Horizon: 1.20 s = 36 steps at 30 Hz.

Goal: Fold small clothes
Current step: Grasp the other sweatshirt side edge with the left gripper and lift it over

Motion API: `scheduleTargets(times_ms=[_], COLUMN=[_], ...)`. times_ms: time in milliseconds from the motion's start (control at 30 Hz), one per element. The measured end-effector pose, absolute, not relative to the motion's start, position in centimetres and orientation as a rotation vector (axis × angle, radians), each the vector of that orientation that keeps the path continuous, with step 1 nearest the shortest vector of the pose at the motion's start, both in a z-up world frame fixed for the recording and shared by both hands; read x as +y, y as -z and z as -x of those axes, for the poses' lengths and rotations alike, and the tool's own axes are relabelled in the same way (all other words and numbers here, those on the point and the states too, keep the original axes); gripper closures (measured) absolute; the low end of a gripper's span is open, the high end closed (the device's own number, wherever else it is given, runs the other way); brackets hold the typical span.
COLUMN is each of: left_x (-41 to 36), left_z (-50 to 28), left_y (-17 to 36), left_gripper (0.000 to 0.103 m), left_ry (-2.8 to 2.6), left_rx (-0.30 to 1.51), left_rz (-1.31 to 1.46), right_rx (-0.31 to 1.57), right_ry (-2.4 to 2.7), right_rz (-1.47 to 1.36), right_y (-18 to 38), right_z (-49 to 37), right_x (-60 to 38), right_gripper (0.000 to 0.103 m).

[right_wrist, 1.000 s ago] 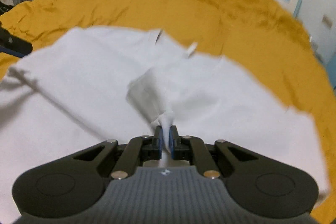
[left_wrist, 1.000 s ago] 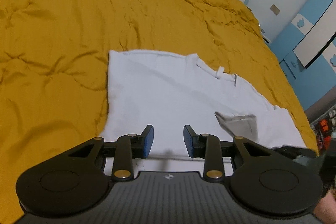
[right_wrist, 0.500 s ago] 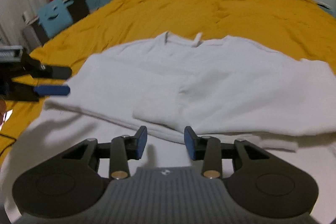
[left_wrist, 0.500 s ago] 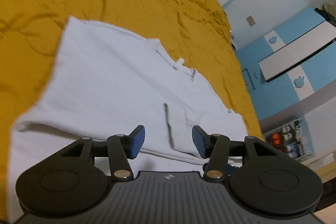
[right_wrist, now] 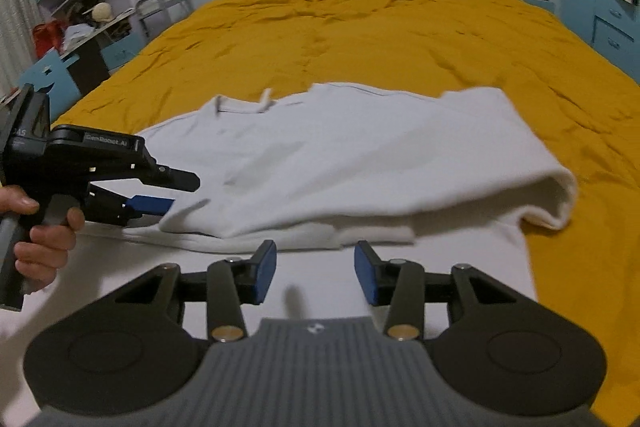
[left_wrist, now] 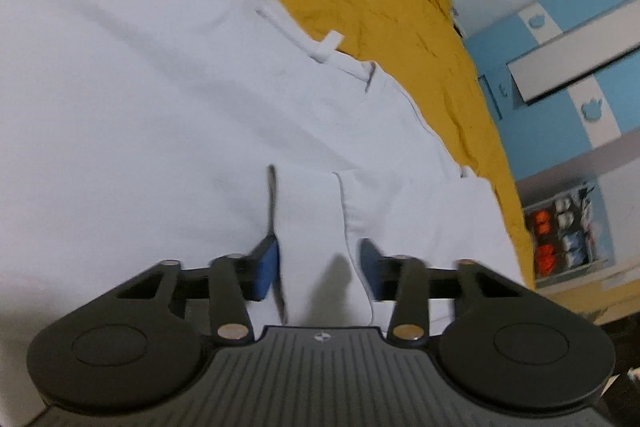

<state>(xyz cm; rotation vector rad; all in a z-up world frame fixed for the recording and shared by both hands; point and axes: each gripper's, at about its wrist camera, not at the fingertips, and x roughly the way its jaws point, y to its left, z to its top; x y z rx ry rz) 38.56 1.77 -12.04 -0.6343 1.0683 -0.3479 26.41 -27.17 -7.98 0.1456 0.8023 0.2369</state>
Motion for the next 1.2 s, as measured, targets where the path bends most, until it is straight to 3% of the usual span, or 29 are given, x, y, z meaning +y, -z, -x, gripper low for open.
scheduleTargets(times_ms=[33, 67, 233, 500, 800, 933, 1000, 1200], left_x=[1.3, 0.9, 0.4, -1.9, 1.4, 5.5, 7.8, 11.4], left_z=[-38.5, -38.3, -37.3, -37.3, -37.5, -37.6, -37.8, -37.9], left_y=[11.8, 11.5, 8.3, -1.6, -9.9, -10.2, -9.2, -1.1], left_gripper=[0.082, 0.097, 0.099, 0.099, 0.099, 0.1, 0.101, 0.101], left_ry=[0.35, 0.345, 0.356, 0.447, 0.417, 0.315, 0.263, 0.11], left_rx=[1.064, 1.06, 0.951, 0.774, 0.613, 0.605, 0.648, 0.859], left_rz=[0.599, 0.566, 0.534, 0.399, 0.326, 0.313, 0.318, 0.276], right_rx=[0.803, 0.803, 0.79, 0.749, 0.706, 0.747, 0.769, 0.781], right_ry=[-0.231, -0.223, -0.256, -0.422, -0.123, -0.005, 0.021, -0.032], right_rz=[-0.154, -0.162, -0.173, -0.078, -0.078, -0.109, -0.125, -0.109], right_y=[8.2, 8.3, 8.5, 8.2, 9.6, 10.9, 11.3, 11.6], right_z=[-26.4, -26.4, -26.9, -28.4, -33.5, -33.4, -32.9, -31.7], right_x=[-27.5, -27.7, -27.0, -22.2, -25.7, -29.8, -31.4, -31.7], right_gripper=[0.064, 0.064, 0.064, 0.068, 0.069, 0.072, 0.083, 0.085])
